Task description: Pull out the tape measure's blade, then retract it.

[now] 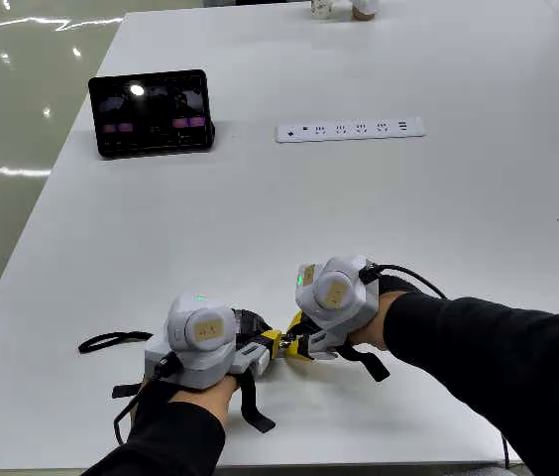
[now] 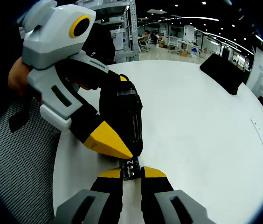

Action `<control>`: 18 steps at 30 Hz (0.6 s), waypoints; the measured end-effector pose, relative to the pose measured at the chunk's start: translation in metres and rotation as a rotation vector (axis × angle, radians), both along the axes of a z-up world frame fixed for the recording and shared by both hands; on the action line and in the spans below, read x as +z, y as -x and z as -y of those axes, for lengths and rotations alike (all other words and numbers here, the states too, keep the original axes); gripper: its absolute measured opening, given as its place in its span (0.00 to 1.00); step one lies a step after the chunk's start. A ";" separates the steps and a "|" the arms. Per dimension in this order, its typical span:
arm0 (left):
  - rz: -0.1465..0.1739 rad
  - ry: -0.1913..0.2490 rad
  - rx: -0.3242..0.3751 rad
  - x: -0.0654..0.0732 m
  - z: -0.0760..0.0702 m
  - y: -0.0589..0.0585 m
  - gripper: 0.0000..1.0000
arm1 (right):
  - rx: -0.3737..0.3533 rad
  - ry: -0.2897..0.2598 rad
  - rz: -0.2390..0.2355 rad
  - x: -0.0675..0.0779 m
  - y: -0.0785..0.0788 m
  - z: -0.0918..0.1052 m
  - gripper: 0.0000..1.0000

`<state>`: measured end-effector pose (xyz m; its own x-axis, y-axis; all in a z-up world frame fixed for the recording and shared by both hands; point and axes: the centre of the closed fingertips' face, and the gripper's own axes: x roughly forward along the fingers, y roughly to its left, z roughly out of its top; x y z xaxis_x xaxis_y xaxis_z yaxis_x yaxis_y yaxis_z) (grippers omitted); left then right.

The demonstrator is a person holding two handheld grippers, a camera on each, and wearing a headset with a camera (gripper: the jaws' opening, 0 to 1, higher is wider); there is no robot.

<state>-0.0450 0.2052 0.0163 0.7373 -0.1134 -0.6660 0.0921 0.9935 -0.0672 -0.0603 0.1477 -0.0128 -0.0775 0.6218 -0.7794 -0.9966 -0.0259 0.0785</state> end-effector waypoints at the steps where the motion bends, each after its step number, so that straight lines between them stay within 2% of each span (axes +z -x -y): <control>1: 0.000 -0.001 -0.001 0.000 0.000 0.000 0.59 | -0.010 -0.001 -0.007 0.000 0.001 -0.001 0.11; 11: -0.001 0.001 0.002 0.000 0.000 -0.001 0.59 | 0.007 0.002 0.010 -0.002 0.000 -0.006 0.11; 18: 0.004 0.006 0.004 0.001 0.000 -0.001 0.59 | 0.000 -0.016 0.010 -0.003 0.000 -0.012 0.12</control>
<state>-0.0444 0.2054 0.0168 0.7402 -0.1147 -0.6626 0.0888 0.9934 -0.0727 -0.0607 0.1593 -0.0154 -0.0697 0.6340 -0.7702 -0.9973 -0.0270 0.0680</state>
